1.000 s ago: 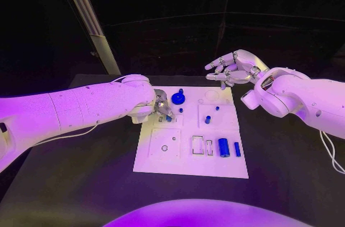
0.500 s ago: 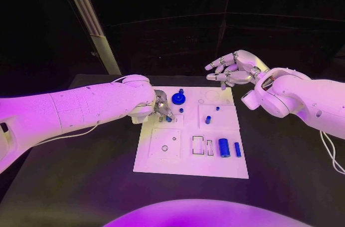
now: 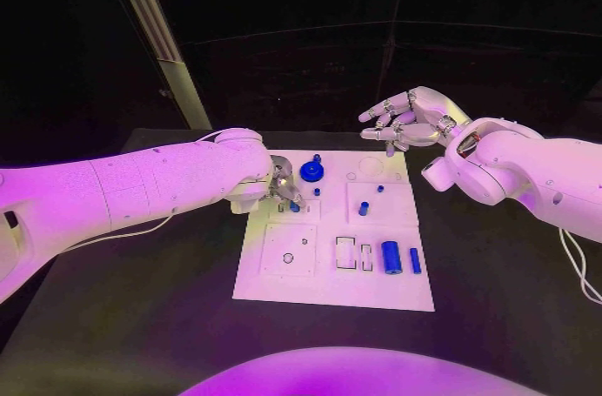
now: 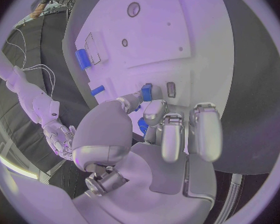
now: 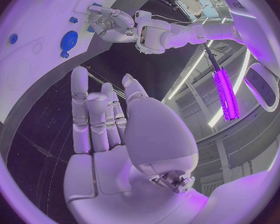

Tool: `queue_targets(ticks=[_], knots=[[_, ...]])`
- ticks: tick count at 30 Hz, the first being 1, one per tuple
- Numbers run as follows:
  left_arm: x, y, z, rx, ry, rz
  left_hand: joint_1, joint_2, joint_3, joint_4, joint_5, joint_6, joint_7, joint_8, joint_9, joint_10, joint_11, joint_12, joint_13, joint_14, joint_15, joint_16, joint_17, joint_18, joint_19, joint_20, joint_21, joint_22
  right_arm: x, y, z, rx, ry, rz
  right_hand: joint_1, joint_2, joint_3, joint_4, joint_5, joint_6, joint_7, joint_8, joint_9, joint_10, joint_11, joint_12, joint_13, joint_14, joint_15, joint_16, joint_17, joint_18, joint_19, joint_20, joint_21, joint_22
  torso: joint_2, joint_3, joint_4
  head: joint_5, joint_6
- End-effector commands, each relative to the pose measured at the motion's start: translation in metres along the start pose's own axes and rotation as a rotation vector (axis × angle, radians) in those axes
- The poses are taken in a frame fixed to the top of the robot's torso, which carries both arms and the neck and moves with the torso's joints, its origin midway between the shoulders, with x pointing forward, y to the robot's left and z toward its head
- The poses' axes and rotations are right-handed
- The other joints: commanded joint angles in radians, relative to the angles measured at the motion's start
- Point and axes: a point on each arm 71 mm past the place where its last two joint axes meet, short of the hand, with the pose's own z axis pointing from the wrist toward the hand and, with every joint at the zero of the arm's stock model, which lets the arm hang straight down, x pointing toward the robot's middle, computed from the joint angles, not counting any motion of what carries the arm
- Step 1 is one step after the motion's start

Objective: Assemble the parts on the task board

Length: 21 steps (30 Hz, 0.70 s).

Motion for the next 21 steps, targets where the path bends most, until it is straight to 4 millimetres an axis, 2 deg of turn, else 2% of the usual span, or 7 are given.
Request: queue_targets(ticks=[1,3,7,15,21], knots=[[0.0055,0.0041,0.0033,-0.024,0.039,0.031,-0.005,0.006,0.002,-0.016,0.003,-0.008,0.004,-0.012,-0.001,-0.009,0.006,-0.005,-0.002,0.104,-0.001,0.003,0.263,-0.006,0.001,-0.006,-0.003,0.004,0.0004,0.0021,0.0005,-0.011,0.007,0.001,-0.003,0.004,0.002,0.007,0.004,-0.008,-0.001,0.004,0.001,-0.012,0.001,0.005,-0.003,-0.015,0.0,-0.013,-0.009,0.004,-0.012,0.002,0.001,0.001,0.0,0.0001,0.0002,0.0,0.0],[0.0052,0.0044,0.0039,-0.026,0.043,0.033,-0.044,-0.014,-0.039,0.01,0.003,-0.005,0.007,-0.019,-0.004,-0.012,0.009,-0.008,-0.007,0.104,0.003,0.003,0.263,-0.006,0.001,-0.004,-0.003,0.004,0.0006,0.0023,0.0004,-0.012,0.008,0.002,-0.002,0.005,0.004,0.008,0.004,-0.012,0.001,0.006,0.001,-0.02,0.002,0.003,-0.009,-0.026,0.002,-0.025,-0.024,0.004,-0.018,0.004,-0.002,0.001,0.0,0.0004,0.0003,0.0,0.0],[0.0048,0.0048,0.0046,-0.03,0.048,0.036,-0.072,-0.028,-0.088,0.03,0.003,0.001,0.007,-0.029,-0.008,-0.014,0.01,-0.008,-0.006,0.104,0.004,0.003,0.263,-0.006,0.001,-0.001,-0.003,0.005,0.0005,0.0023,0.0002,-0.012,0.008,0.002,-0.002,0.005,0.005,0.008,0.004,-0.015,0.002,0.007,0.001,-0.024,0.003,0.001,-0.013,-0.032,0.003,-0.03,-0.031,0.004,-0.022,0.006,-0.004,0.0,0.0,0.0003,-0.0003,-0.002,0.0],[0.0035,0.0054,0.0058,-0.034,0.046,0.035,-0.088,-0.037,-0.16,0.05,0.003,0.012,0.007,-0.041,-0.011,-0.02,0.01,-0.012,-0.012,0.104,0.004,0.003,0.263,-0.004,-0.001,0.0,-0.007,0.002,0.0004,0.0026,-0.0005,-0.013,0.008,0.002,-0.001,0.004,0.006,0.009,0.004,-0.021,0.004,0.01,0.001,-0.032,0.006,-0.002,-0.022,-0.044,0.006,-0.041,-0.046,0.004,-0.029,0.008,-0.007,0.0,-0.001,0.0003,-0.0001,-0.004,-0.001],[0.003,0.0052,0.0061,-0.034,0.043,0.033,-0.097,-0.034,-0.206,0.069,0.003,0.015,0.008,-0.049,-0.011,-0.024,0.011,-0.015,-0.016,0.104,0.005,0.003,0.263,-0.004,-0.002,0.001,-0.01,0.0,0.0002,0.0026,-0.001,-0.013,0.009,0.002,-0.001,0.004,0.006,0.01,0.004,-0.024,0.005,0.012,0.001,-0.035,0.007,-0.003,-0.026,-0.049,0.007,-0.045,-0.052,0.004,-0.031,0.009,-0.009,0.0,-0.001,0.0,0.0001,-0.004,0.0]])
